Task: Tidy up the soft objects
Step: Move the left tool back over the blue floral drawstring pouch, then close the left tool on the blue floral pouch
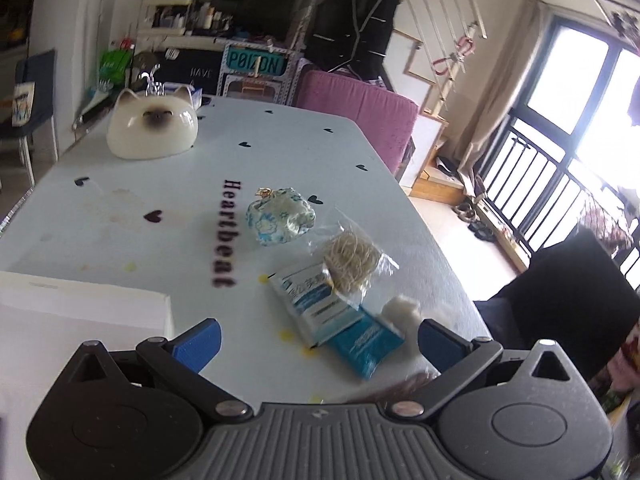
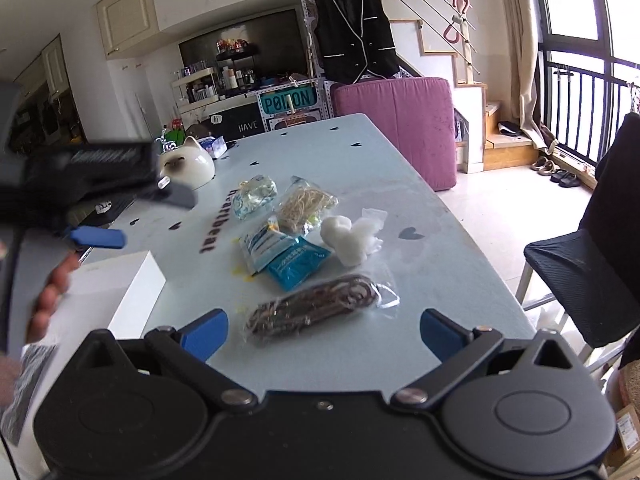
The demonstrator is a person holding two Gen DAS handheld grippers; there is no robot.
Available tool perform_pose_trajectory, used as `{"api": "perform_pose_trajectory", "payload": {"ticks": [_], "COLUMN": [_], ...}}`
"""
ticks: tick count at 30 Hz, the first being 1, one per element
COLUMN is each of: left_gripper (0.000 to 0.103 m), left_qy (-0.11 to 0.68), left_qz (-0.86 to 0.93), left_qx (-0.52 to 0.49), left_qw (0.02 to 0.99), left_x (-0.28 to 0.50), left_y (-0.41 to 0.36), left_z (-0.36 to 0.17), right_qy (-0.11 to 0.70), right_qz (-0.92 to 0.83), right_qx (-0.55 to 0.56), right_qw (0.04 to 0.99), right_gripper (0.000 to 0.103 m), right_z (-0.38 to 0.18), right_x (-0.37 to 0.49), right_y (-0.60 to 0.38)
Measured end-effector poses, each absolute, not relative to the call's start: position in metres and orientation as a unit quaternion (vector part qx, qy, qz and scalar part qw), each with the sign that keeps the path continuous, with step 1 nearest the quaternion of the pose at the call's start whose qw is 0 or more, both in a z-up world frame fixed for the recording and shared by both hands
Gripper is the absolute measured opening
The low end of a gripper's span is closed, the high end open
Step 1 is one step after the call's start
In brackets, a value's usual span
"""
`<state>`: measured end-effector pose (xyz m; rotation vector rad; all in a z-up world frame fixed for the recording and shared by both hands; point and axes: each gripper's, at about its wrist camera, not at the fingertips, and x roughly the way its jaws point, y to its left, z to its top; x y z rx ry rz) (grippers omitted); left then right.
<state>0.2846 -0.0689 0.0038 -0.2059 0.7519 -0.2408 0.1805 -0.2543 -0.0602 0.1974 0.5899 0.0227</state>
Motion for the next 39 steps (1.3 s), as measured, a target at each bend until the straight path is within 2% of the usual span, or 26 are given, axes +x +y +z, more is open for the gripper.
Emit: {"api": "perform_pose_trajectory", "payload": {"ticks": [17,25,30,32,36,39], "left_gripper": [0.103,0.103,0.103,0.101,0.08,0.068], "left_qy": [0.423,0.408,0.406,0.396,0.399,0.4], "left_qz": [-0.004,0.034,0.058,0.064,0.066,0.067], "left_qx": [-0.202,-0.145,-0.115,-0.098,-0.098,-0.077], "left_qw": [0.883,0.901,0.905,0.911,0.909,0.911], "left_x": [0.461,0.502,0.516,0.518,0.518,0.516], "left_y": [-0.079,-0.104,-0.107,-0.107,-0.101,-0.101], "left_z": [-0.053,-0.067,-0.08,-0.082,-0.087,-0.089], "right_qy": [0.32,0.335,0.333,0.338,0.342,0.348], "right_qz": [-0.037,-0.047,-0.024,-0.013,-0.003,-0.003], "right_qx": [0.032,-0.054,-0.065,-0.064,-0.072,-0.063], "right_qw": [0.946,0.94,0.94,0.939,0.937,0.935], "right_gripper": [0.103,0.103,0.103,0.103,0.103,0.103], "right_z": [-0.093,-0.122,-0.122,-0.12,-0.118,-0.117], "right_x": [0.286,0.299,0.281,0.272,0.248,0.233], "right_y": [-0.235,-0.21,-0.212,-0.218,-0.229,-0.24]}}
